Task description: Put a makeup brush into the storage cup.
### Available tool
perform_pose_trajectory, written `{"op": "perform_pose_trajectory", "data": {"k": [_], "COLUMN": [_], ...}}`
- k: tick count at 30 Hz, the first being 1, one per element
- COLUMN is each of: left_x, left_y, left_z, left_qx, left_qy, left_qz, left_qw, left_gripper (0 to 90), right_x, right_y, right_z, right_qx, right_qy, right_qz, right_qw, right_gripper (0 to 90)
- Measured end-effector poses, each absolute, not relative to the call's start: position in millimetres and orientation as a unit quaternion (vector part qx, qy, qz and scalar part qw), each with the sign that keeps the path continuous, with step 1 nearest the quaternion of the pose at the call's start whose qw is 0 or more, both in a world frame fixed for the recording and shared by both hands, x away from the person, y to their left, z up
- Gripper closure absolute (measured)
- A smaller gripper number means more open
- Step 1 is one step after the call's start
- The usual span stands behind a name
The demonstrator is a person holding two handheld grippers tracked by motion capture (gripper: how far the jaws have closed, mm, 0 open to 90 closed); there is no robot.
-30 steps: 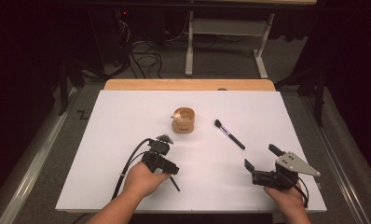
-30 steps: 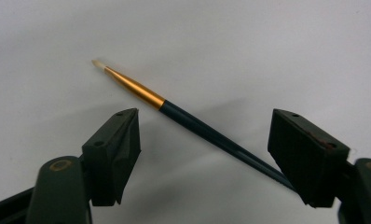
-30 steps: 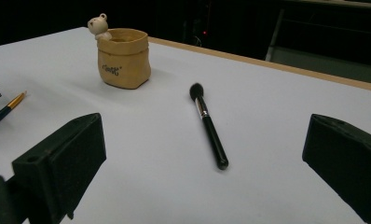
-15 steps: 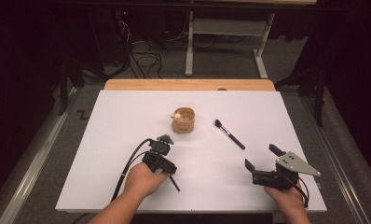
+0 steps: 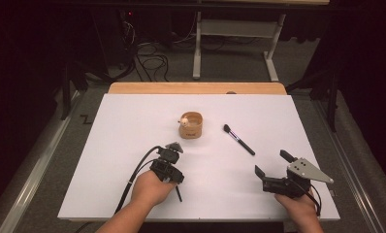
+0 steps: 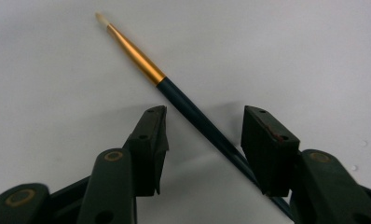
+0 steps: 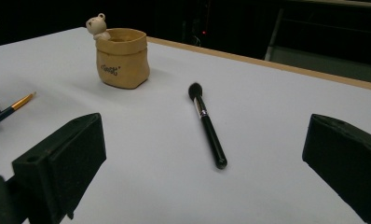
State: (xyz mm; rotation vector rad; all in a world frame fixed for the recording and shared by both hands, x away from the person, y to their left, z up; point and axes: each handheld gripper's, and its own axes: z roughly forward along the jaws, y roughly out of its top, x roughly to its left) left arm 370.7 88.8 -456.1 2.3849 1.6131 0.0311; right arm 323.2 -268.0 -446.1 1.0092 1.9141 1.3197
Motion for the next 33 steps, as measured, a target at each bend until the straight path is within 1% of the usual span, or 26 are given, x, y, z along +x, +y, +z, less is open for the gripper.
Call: {"op": "perform_pose_trajectory", "data": {"k": [3, 8, 20, 33], "left_x": [370.9, 370.6, 370.7, 369.1], "left_y": [90.1, 90.1, 93.0, 95.0], "left_z": [-455.9, -456.1, -456.2, -456.7], "left_qx": [0.821, 0.822, 0.830, 0.832], "left_qy": [0.556, 0.554, 0.543, 0.539], "left_qz": [0.012, 0.015, 0.032, 0.039], "left_qw": [0.131, 0.129, 0.122, 0.126], "left_gripper": [53.9, 55.6, 69.8, 75.4], "right_x": [323.0, 322.8, 322.9, 322.6], "right_y": [-267.6, -267.1, -266.9, -266.8], "right_z": [-446.1, -446.4, -446.6, -446.4], "right_qx": [0.380, 0.384, 0.382, 0.382], "right_qy": [0.721, 0.720, 0.721, 0.721], "right_qz": [0.497, 0.496, 0.496, 0.496], "right_qw": [0.298, 0.296, 0.297, 0.297], "right_gripper": [0.3, 0.3, 0.4, 0.4]}}
